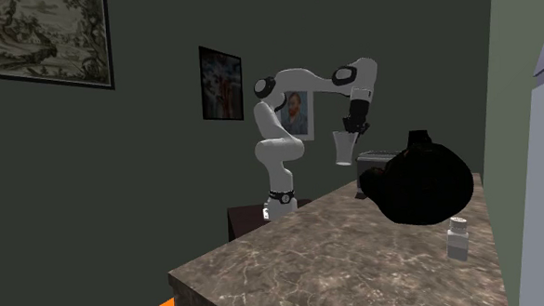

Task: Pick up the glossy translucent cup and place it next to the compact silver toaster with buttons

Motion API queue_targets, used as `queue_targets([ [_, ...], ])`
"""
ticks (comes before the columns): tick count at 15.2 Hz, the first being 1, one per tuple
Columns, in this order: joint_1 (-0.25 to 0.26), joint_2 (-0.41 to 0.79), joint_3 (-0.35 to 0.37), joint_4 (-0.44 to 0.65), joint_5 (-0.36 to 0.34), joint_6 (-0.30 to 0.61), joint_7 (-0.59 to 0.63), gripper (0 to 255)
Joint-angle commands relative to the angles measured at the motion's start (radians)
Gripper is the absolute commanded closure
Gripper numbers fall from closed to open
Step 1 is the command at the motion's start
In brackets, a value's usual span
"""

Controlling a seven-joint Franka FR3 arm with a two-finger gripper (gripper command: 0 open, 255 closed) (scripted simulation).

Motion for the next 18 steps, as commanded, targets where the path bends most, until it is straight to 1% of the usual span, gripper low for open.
queue_targets([
  [1,0.003,-0.003,0.006,-0.031,0.006,0.028,0.003,255],
  [18,0.015,0.031,0.078,-0.229,0.047,0.258,0.040,255],
])
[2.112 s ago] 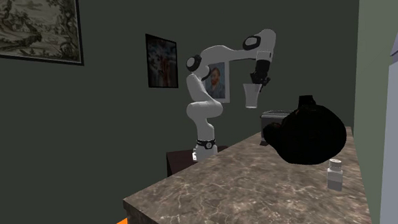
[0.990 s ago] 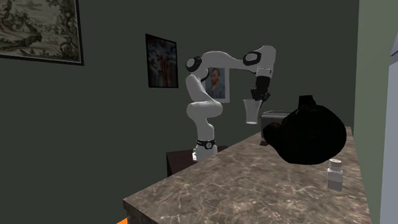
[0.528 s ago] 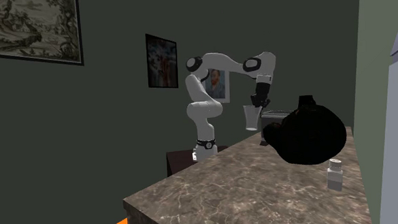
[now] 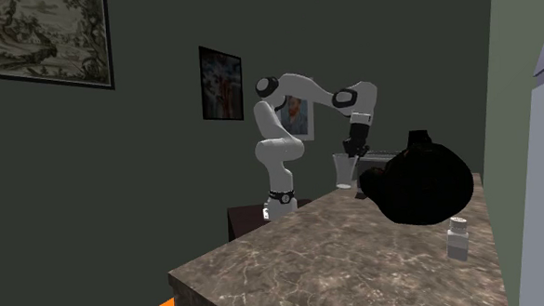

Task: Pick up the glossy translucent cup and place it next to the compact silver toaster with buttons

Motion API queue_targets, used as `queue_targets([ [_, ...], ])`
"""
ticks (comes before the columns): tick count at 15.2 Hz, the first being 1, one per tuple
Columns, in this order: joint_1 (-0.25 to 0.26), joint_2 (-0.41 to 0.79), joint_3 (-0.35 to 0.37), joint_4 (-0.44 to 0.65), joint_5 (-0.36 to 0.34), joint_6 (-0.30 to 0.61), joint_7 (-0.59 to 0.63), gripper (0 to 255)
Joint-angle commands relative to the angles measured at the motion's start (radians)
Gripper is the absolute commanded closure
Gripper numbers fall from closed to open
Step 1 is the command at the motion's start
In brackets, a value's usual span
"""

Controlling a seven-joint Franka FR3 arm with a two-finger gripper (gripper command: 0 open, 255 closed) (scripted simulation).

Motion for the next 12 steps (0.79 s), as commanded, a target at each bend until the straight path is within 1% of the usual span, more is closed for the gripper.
queue_targets([
  [1,-0.001,0.008,0.008,-0.021,0.003,0.029,0.003,255],
  [11,-0.011,0.073,0.067,-0.110,0.017,0.181,0.036,255],
  [12,-0.009,0.074,0.066,-0.111,0.016,0.181,0.037,255],
])
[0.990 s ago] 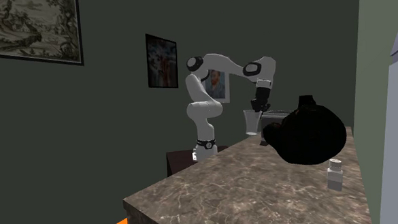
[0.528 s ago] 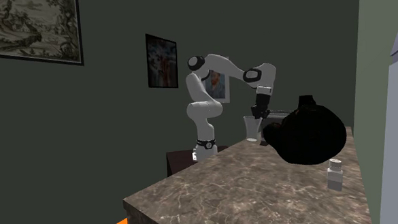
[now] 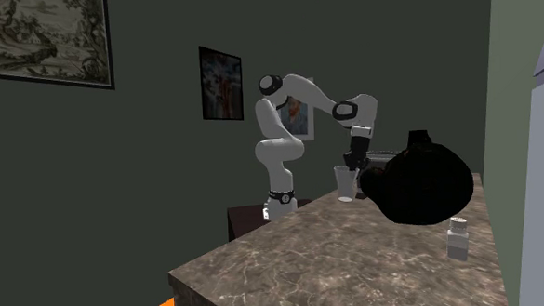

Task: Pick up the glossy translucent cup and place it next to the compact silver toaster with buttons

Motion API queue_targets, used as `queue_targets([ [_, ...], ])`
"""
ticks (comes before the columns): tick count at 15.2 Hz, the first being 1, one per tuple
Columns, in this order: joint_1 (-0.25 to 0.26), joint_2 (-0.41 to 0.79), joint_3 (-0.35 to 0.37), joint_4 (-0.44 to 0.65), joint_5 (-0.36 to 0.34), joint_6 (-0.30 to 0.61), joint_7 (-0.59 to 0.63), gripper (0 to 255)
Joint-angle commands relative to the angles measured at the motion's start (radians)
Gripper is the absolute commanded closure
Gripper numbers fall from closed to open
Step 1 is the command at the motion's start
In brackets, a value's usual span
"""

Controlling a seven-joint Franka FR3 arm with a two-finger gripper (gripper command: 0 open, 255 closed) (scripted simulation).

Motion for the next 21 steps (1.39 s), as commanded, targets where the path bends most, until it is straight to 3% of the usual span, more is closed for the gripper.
queue_targets([
  [1,0.007,0.007,0.009,-0.015,0.007,0.010,0.003,255],
  [7,0.009,0.008,0.007,-0.015,0.006,0.010,0.004,255],
  [8,0.010,0.007,0.007,-0.015,0.006,0.010,0.004,0],
  [13,0.009,0.008,0.007,-0.015,0.006,0.010,0.004,0],
  [17,0.016,-0.027,-0.022,0.093,-0.004,-0.130,0.000,0],
  [21,0.016,-0.027,-0.022,0.093,-0.004,-0.130,0.000,0],
])
